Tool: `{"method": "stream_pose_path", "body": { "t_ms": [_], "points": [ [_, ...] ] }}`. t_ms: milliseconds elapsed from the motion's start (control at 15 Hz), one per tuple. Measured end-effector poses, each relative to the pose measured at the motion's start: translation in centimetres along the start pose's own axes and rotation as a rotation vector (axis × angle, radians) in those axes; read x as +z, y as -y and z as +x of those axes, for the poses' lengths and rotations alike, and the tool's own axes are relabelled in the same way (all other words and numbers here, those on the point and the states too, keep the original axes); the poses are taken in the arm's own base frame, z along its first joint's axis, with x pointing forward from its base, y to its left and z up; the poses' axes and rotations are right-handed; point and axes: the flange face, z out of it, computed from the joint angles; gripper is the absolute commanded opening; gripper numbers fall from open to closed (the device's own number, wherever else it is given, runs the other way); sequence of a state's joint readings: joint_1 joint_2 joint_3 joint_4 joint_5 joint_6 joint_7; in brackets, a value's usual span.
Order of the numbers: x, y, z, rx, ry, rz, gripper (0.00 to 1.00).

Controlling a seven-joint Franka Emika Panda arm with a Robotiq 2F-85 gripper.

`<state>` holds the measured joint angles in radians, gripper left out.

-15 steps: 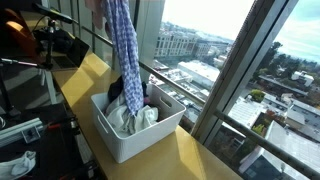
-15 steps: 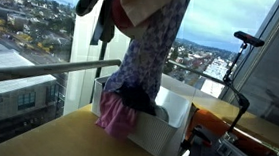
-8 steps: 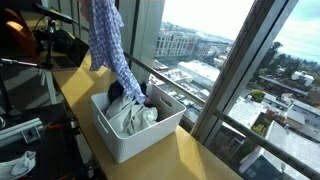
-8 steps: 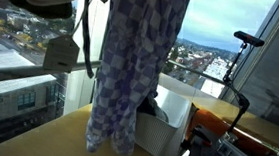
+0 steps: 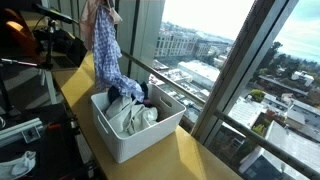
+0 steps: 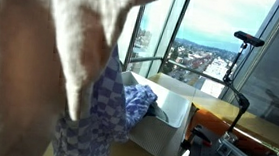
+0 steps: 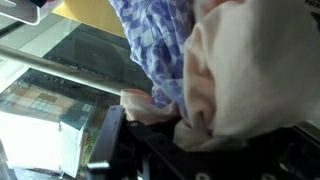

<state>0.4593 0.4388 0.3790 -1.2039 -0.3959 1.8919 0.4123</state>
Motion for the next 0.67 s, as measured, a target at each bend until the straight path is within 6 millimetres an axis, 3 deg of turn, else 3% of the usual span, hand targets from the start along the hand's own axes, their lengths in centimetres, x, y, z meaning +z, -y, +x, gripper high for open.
{"method": "stream_pose_path", "body": {
  "t_ms": [133, 400, 667],
  "points": [
    [4.1, -0.9, 0.1, 0.022, 0.05, 0.019, 0.0],
    [11.6, -4.6, -0.7, 0.09, 0.132, 0.083, 0.0],
    [19.7, -6.3, -4.4, 0.117, 0.197, 0.12, 0.0]
  ]
}}
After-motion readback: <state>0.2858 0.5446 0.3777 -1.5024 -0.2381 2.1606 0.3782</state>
